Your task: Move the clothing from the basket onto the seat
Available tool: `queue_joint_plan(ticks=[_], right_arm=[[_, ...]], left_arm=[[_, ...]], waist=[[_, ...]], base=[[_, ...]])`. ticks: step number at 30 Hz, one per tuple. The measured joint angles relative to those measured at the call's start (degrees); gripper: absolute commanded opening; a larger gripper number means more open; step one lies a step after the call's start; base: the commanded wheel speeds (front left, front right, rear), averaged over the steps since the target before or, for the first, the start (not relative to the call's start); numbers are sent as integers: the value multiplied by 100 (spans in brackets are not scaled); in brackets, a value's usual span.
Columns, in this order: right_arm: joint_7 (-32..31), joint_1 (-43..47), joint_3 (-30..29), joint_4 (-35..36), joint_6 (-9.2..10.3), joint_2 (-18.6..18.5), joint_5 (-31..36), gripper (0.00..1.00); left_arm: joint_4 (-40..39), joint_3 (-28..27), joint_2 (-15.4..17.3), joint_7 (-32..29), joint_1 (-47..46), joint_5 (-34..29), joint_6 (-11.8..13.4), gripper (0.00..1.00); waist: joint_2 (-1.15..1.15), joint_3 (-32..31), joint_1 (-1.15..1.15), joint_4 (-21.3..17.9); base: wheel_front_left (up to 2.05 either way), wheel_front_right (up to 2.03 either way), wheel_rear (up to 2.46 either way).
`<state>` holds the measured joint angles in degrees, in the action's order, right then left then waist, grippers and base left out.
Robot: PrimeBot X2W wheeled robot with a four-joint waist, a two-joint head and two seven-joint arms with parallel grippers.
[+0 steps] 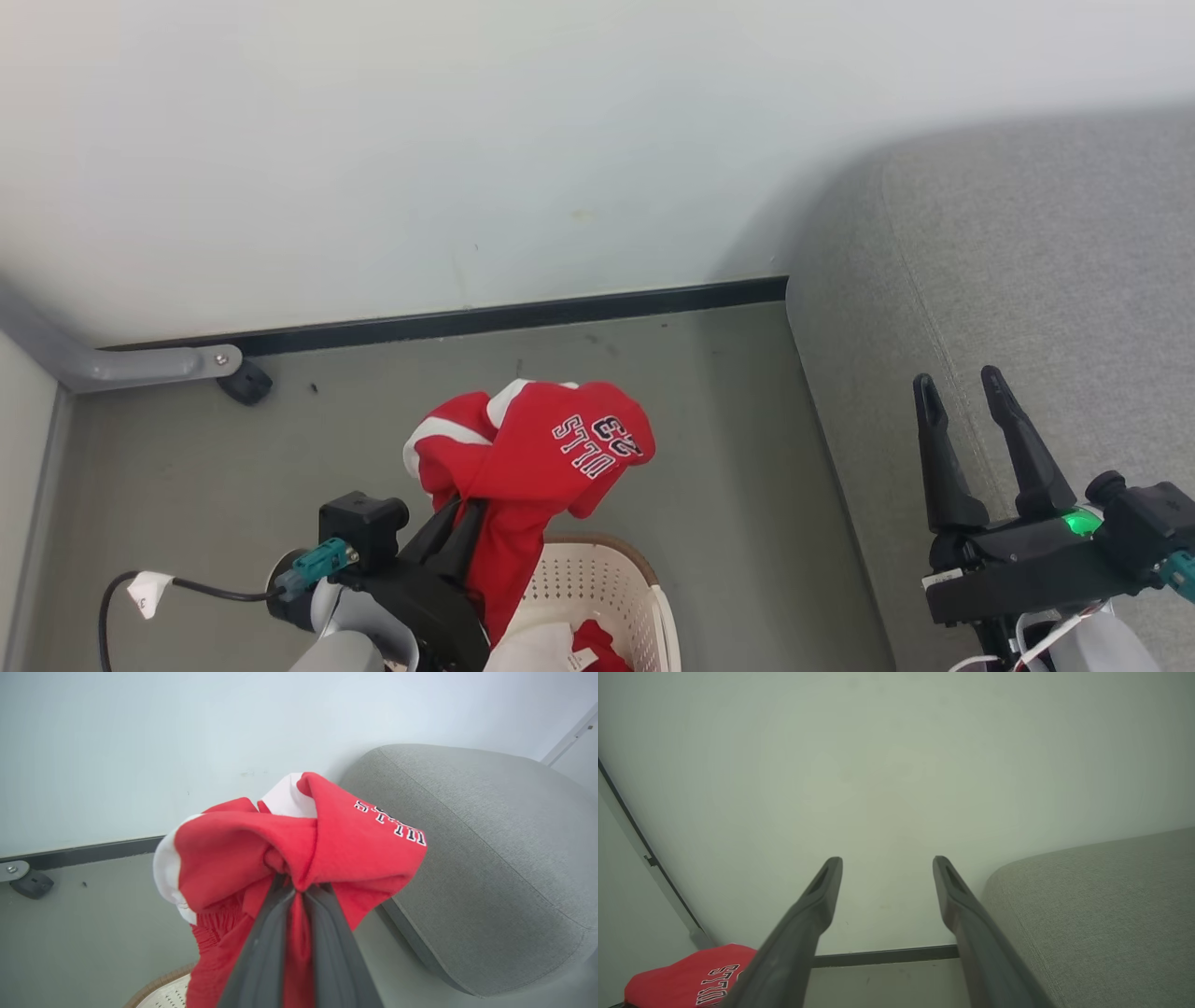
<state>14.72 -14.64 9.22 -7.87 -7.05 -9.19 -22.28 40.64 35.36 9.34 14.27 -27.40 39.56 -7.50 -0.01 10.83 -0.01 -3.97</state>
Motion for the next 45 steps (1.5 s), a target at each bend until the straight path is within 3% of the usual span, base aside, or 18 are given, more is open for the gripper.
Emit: queue_joint_plan(ticks=[14,29,37,45], right_arm=[[-1,258,433,64,-2,-40,-94,100],[-60,291,907,83,-2,-167,-238,100],[-270,-109,1449,18,-2,-428,-424,100],[-553,-575,2371,-180,-2,-604,-957,100]], left_arm=[[-1740,-365,153,3,132,266,0,0],[-2676,-353,263,-115,329,267,160,0],[-3039,-297,296,-289,347,267,256,0],[-3242,-205,275,-471,347,267,304,0]], waist=[[0,-450,1,138],[1,-418,1,146],[1,-366,1,204],[1,-326,1,306]], base=[[0,0,0],[0,0,0],[0,0,0],[0,0,0]])
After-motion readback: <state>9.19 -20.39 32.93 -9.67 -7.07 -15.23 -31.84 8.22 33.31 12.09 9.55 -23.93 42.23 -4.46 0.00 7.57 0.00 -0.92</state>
